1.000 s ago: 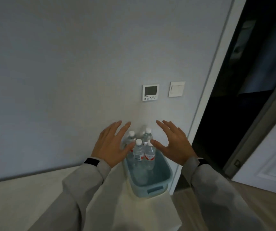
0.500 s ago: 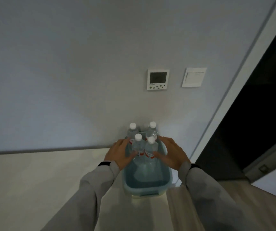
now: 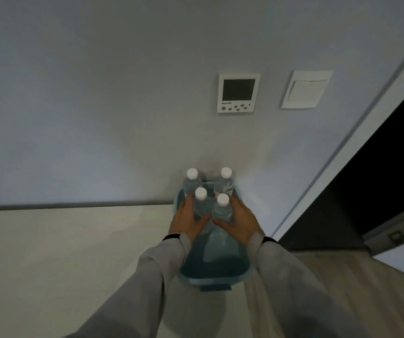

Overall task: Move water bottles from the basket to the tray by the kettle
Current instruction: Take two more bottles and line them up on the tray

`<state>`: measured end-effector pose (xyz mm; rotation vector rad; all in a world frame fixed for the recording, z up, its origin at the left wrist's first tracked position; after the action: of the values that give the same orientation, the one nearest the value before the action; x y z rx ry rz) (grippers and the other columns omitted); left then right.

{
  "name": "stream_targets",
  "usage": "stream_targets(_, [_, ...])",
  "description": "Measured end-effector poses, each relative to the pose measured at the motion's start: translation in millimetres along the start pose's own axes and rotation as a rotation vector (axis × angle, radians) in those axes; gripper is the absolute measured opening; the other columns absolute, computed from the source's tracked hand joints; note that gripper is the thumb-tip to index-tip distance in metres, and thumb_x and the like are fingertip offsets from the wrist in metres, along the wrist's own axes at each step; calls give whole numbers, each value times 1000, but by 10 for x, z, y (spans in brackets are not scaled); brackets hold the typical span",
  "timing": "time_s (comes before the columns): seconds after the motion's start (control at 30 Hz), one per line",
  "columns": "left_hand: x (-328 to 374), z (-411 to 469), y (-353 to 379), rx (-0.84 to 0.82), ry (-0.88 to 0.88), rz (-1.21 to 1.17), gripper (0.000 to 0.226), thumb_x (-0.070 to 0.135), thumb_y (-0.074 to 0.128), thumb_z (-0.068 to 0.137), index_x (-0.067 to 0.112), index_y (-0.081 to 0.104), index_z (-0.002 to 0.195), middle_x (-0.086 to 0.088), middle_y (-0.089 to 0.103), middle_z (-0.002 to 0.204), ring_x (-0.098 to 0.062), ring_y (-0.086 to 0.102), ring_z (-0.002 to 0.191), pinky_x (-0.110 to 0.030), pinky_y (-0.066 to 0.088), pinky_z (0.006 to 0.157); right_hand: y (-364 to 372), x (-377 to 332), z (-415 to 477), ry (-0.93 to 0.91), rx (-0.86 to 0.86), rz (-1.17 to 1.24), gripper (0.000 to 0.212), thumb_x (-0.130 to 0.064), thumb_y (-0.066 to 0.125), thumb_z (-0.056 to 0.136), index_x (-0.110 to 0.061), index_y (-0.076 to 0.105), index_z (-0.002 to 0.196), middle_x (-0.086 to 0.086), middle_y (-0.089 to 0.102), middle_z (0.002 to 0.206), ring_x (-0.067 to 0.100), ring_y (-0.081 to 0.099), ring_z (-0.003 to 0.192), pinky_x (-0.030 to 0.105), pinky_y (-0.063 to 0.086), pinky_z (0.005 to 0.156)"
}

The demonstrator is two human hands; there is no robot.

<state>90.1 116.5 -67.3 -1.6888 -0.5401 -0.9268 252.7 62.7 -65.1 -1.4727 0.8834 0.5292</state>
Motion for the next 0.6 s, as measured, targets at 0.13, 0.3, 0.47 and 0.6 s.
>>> stream_targets(0.13, [-14, 16, -17, 66, -4, -2, 76, 47, 78, 77, 33, 36, 139, -4, 59, 137, -28, 59, 121, -42, 51, 100, 48, 59, 74, 9, 33, 21, 72, -41, 79, 78, -35, 42, 139, -1, 53, 142, 26, 55, 127, 33, 43, 103])
stream_targets(0.3, [-28, -35, -44, 92, -1, -9, 74, 45, 81, 74, 26, 45, 135, -6, 63, 132, -31, 61, 118, -46, 52, 99, 37, 106, 49, 37, 51, 60, 70, -46, 81, 75, -37, 45, 136, -2, 57, 139, 24, 56, 125, 31, 44, 102])
stream_targets(0.47, [2, -162, -109, 120, -30, -17, 74, 45, 83, 72, 22, 49, 133, -11, 66, 127, -35, 62, 114, -47, 52, 95, -93, 53, -37, 19, 96, 17, 73, -43, 82, 74, -33, 47, 137, 0, 61, 135, 25, 58, 122, 27, 42, 98])
stream_targets(0.6, [148, -287, -265, 168, -10, 0, 70, 45, 84, 69, 21, 52, 126, -12, 69, 121, -35, 65, 109, -44, 54, 90, -280, -161, -167, -36, 144, 14, 73, -44, 84, 72, -29, 51, 135, 0, 63, 133, 25, 60, 119, 36, 47, 104])
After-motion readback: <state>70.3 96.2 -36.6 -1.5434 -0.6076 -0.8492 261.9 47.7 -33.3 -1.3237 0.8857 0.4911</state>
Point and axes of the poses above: each hand's wrist, its own z-axis towards the middle knuckle, its own y-axis out of the palm, x = y × z, the point moved 6 cm from there along z, towards the middle knuckle
